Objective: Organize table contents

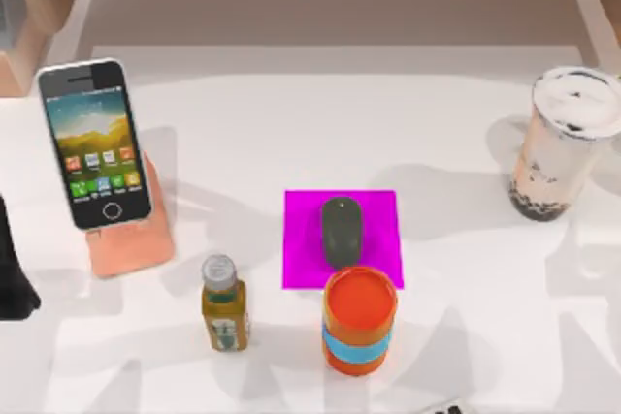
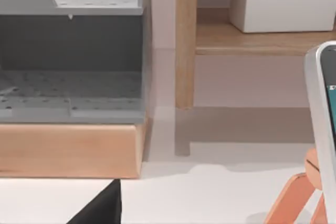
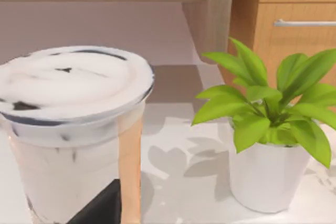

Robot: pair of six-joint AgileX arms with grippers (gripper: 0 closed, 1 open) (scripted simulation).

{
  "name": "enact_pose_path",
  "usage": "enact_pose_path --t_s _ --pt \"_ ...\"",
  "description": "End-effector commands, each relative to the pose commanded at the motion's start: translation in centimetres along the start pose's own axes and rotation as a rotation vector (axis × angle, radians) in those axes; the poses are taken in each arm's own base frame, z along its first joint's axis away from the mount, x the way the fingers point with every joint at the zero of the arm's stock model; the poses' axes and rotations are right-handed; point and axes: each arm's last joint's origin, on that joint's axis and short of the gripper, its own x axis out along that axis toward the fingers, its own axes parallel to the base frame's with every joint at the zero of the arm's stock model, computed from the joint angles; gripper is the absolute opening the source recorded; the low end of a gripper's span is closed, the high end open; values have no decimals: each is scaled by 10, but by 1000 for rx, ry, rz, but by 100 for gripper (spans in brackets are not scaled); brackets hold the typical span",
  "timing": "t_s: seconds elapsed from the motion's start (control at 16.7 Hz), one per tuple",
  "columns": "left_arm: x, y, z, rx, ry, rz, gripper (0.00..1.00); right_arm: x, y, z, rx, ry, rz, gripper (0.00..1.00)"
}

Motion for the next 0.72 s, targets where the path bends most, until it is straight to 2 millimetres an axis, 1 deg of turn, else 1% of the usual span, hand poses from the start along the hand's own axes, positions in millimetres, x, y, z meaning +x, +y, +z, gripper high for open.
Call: enact_pose_path --t_s 0.3,0.54,0.72 --pt "0 0 0 0 0 0 100 28 27 -12 -25 45 16 100" --pt "0 0 0 0 0 0 100 53 52 -31 -41 67 46 100" --pt "0 0 0 0 0 0 100 73 66 -45 -34 52 55 100"
